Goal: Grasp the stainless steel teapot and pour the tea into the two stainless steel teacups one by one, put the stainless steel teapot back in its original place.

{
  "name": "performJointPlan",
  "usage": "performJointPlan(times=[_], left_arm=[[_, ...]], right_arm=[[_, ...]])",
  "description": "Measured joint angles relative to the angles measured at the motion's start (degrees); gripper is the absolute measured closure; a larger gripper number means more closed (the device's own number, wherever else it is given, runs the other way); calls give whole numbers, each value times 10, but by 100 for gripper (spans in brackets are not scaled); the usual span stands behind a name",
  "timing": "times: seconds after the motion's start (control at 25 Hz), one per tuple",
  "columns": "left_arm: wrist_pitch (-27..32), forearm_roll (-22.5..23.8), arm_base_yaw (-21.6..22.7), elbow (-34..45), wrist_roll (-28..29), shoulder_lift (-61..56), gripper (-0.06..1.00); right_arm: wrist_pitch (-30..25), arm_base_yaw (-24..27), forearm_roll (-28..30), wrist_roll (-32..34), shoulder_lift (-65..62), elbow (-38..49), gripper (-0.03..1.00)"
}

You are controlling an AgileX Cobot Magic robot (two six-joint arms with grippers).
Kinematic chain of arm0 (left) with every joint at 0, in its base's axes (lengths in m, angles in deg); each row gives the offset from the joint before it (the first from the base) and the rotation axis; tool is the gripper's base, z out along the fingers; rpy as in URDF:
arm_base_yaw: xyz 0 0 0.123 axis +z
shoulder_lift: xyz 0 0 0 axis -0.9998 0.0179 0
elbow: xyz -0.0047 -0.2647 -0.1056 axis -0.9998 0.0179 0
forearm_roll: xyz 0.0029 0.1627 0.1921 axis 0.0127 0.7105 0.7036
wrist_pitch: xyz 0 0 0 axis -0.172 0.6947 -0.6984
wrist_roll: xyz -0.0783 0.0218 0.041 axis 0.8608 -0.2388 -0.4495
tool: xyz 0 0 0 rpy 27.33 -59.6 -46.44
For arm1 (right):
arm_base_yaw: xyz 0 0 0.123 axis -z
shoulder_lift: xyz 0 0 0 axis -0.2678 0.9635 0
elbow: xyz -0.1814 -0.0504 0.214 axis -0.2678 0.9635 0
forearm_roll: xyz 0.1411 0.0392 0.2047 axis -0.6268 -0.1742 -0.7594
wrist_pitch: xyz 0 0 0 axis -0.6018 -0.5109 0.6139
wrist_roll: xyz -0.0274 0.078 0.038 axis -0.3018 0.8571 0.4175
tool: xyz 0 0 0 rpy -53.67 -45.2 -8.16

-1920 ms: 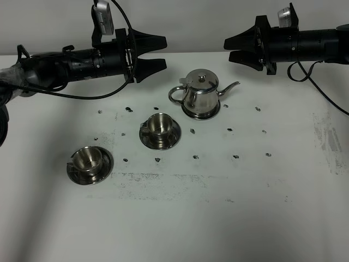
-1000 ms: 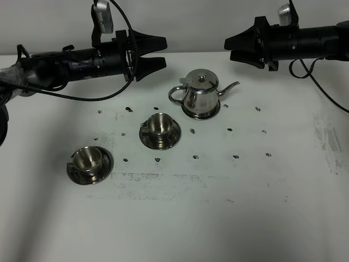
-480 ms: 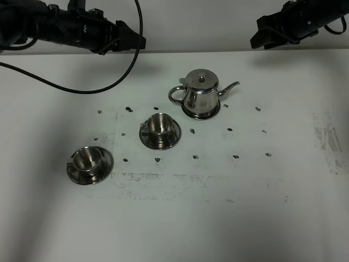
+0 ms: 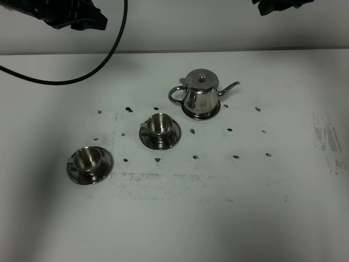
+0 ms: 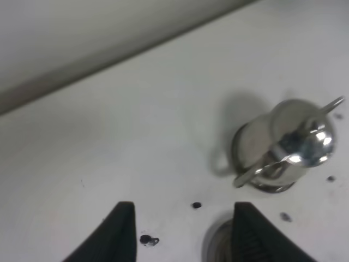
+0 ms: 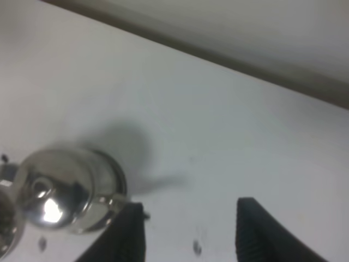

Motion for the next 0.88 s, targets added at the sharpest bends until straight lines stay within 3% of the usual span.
performJointPlan(times=[0.16,0.28,0.48,0.68,0.88], left_arm=[[-91,-1,0,132,-14,-114,60],[-148,0,0,232,-20,-204,61],[-205,5,0,364,-15,-377,61],[-215,31,0,479,13,-531,61],[-172,137,0,548,120,-654,61]], right_arm=[[-1,0,61,25,-91,108,59],[8,1,72,44,-160,204,59],[119,-17,68,76,-273,339,60],[200,-77,71,105,-337,403,60],[218,-148,146,157,-348,438,60]])
